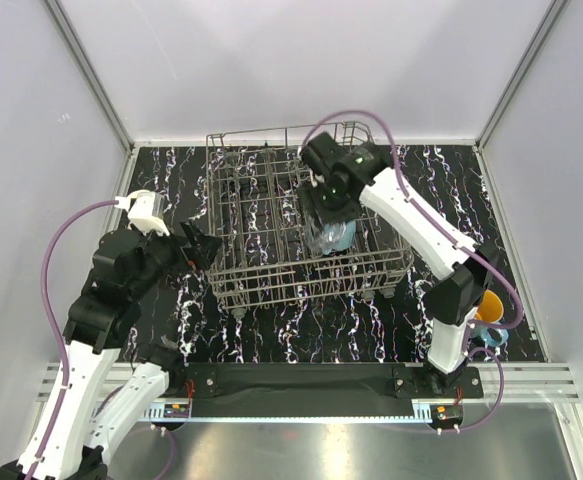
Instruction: Load the cups into the dish rack
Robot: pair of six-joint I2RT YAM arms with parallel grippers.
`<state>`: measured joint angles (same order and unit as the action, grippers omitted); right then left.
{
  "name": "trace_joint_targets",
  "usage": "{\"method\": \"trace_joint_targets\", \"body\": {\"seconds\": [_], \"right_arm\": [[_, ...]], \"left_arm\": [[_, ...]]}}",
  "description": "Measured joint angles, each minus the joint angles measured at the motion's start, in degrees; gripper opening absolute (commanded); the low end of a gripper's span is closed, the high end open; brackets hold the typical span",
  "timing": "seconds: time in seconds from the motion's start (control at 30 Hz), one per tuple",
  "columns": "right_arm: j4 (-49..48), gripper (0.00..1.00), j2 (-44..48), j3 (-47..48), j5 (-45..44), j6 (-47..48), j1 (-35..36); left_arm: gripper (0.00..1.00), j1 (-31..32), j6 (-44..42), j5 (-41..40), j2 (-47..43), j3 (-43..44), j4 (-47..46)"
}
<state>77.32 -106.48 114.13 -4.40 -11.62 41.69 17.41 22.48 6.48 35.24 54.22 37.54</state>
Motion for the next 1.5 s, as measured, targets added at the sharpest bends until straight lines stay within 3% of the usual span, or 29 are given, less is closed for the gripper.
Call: {"method": "trace_joint_targets", "body": {"seconds": [0.2,0.33,0.67,1.4,1.5], "right_arm": [[0.61,0.00,-5.42,19.21,-7.52,-1.60,-2.40],[-0.20,0.00,-10.54,26.27,-8.37,-1.60,-6.54],[0.79,0.00,-16.41,26.29,-8.61,-0.90,-13.66],[1.16,0.00,-27.21,26.71,-9.38,0.13,-14.80],[0.94,0.06,-27.76,26.75,-8.41,0.28,-14.86]], "left_arm": [[0.97,0.00,-0.02,0.00,-0.81,0.00,0.17],[0.97,0.00,0.00,0.00,-2.99,-0.09,0.28],[0.97,0.00,1.57,0.15,-6.29,-4.26,0.28],[0.97,0.37,3.04,1.05,-9.38,-6.40,0.35],[0.97,0.37,2.89,1.07,-9.38,-6.40,0.59]]}}
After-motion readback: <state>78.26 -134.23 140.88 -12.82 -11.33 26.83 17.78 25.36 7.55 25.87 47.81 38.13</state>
